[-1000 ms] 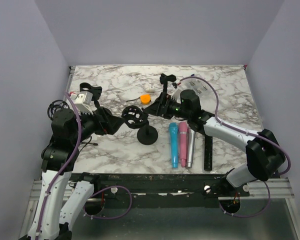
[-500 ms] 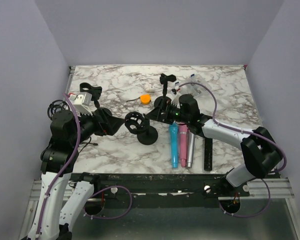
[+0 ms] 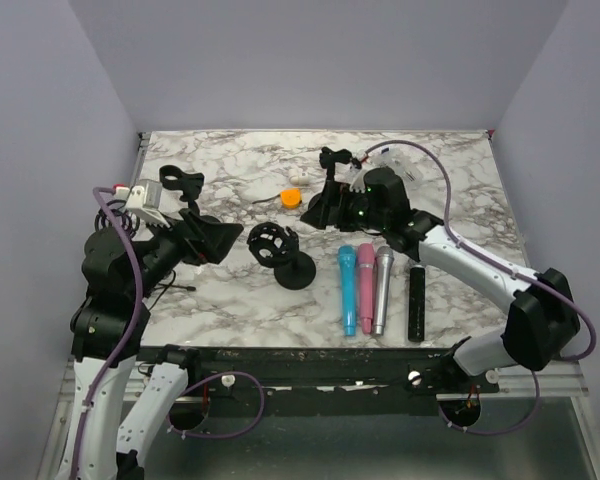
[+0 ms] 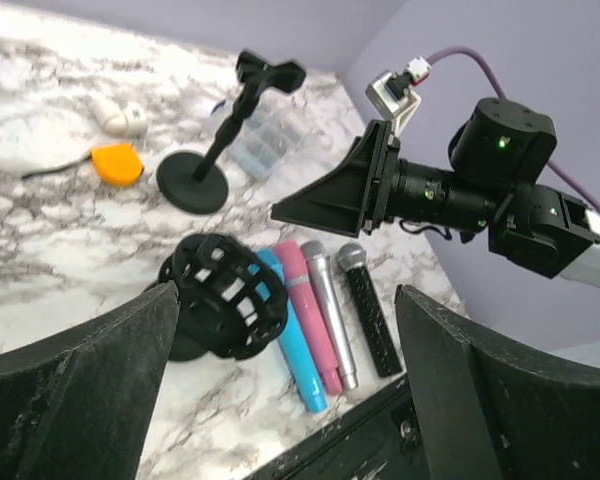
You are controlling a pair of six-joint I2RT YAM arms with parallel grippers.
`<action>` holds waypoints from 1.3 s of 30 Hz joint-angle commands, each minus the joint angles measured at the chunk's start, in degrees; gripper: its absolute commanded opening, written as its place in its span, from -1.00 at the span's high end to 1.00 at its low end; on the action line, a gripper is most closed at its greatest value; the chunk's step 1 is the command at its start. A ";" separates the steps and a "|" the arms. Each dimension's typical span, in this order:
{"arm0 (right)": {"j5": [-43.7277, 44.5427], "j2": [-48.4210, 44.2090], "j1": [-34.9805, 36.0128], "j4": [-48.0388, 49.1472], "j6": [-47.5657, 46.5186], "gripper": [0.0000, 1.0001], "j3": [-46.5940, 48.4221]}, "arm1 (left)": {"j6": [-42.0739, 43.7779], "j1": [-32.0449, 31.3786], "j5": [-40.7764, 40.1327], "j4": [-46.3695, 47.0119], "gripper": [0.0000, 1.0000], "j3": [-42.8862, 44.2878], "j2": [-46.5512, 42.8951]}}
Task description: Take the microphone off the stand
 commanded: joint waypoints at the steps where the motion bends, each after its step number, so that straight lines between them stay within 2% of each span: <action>1: 10.82 -6.17 -0.39 -12.87 -7.98 -0.99 7.22 | -1.37 0.38 -3.92 6.03 -0.76 6.17 -0.67; 9: 26.25 -15.20 -0.34 -25.42 -14.91 -0.99 20.50 | 7.65 0.33 -11.41 6.78 -0.85 19.68 -2.33; 13: 32.10 -21.32 -0.34 -25.91 -19.24 -0.99 24.54 | 12.56 0.38 -15.65 10.74 -0.97 20.06 -6.47; 19: 40.35 -27.84 -0.34 -25.90 -23.66 -0.99 31.16 | 17.75 0.37 -23.70 12.58 -0.97 20.44 -12.39; 25: 46.31 -34.34 -0.36 -22.27 -26.05 -0.99 30.56 | 19.76 0.38 -28.45 14.72 -0.97 17.77 -19.36; 30: 50.04 -35.98 -0.36 -22.15 -27.15 -0.99 30.17 | 22.93 0.14 -33.62 13.42 -0.97 17.92 -21.49; 38: 49.30 -39.13 -0.35 -19.42 -26.40 -0.99 25.52 | 24.39 -0.15 -35.13 13.72 -0.97 16.22 -22.19; 39: 48.37 -39.90 -0.34 -16.31 -27.98 -0.99 22.83 | 24.50 -0.13 -35.29 13.88 -0.97 15.81 -22.34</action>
